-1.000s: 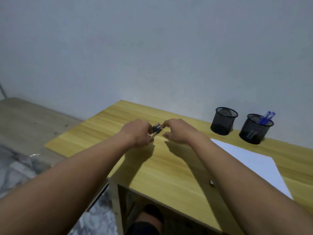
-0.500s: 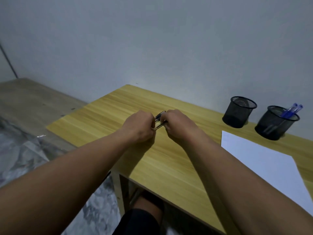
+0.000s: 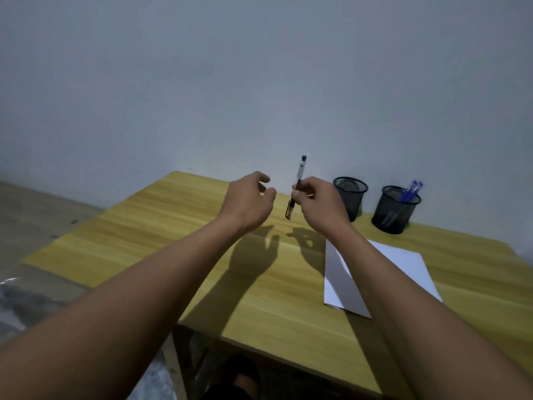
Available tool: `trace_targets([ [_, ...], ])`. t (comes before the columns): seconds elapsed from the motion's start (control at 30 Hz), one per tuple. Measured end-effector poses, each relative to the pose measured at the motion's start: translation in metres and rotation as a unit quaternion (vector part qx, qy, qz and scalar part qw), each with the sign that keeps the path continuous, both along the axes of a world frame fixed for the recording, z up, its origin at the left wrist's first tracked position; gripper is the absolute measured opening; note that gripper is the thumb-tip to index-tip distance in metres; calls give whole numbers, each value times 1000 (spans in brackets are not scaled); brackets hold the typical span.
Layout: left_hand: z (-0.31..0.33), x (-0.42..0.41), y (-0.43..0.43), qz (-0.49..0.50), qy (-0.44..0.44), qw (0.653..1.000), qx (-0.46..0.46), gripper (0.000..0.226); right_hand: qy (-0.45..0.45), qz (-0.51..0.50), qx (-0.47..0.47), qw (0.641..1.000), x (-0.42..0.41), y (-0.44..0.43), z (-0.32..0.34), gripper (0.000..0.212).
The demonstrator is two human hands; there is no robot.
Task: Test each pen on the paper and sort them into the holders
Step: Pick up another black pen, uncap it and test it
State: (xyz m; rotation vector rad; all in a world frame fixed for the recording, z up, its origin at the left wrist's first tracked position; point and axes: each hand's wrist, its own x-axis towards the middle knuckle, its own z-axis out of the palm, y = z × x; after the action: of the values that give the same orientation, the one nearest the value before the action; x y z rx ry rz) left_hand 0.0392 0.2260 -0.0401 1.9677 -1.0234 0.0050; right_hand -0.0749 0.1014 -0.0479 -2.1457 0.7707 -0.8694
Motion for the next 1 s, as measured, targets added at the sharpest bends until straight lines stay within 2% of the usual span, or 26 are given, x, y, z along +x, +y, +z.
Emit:
trace_targets([
  [0.1, 3, -19, -22, -80, 138, 987, 20, 37, -150, -18, 201, 968, -26, -6, 14, 12],
  [0.17, 5, -33, -33, -137, 266, 954, -11, 31, -213, -25, 280, 936, -43, -9, 17, 12],
  [0.23, 8, -47, -41, -173, 330, 927, -48, 19, -262, -22, 334, 905, -57, -11, 15, 11],
  [0.3, 9, -56, -48, -189, 344, 917, -70, 12, -288, -18, 362, 886, -70, -13, 12, 10],
  [0.4, 10, -62, -56, -204, 348, 911, -81, 9, -304, -10, 371, 877, -86, -15, 7, 7],
  [0.5, 12, -65, -60, -218, 352, 905, -94, 10, -320, 1, 392, 862, -93, -15, 2, 5],
  [0.77, 22, -64, -69, -198, 372, 905, -56, 9, -322, -11, 372, 871, -92, -11, 0, 7],
  [1.0, 16, -57, -89, -181, 364, 914, -12, 8, -350, -65, 373, 857, -82, -16, -14, 9],
])
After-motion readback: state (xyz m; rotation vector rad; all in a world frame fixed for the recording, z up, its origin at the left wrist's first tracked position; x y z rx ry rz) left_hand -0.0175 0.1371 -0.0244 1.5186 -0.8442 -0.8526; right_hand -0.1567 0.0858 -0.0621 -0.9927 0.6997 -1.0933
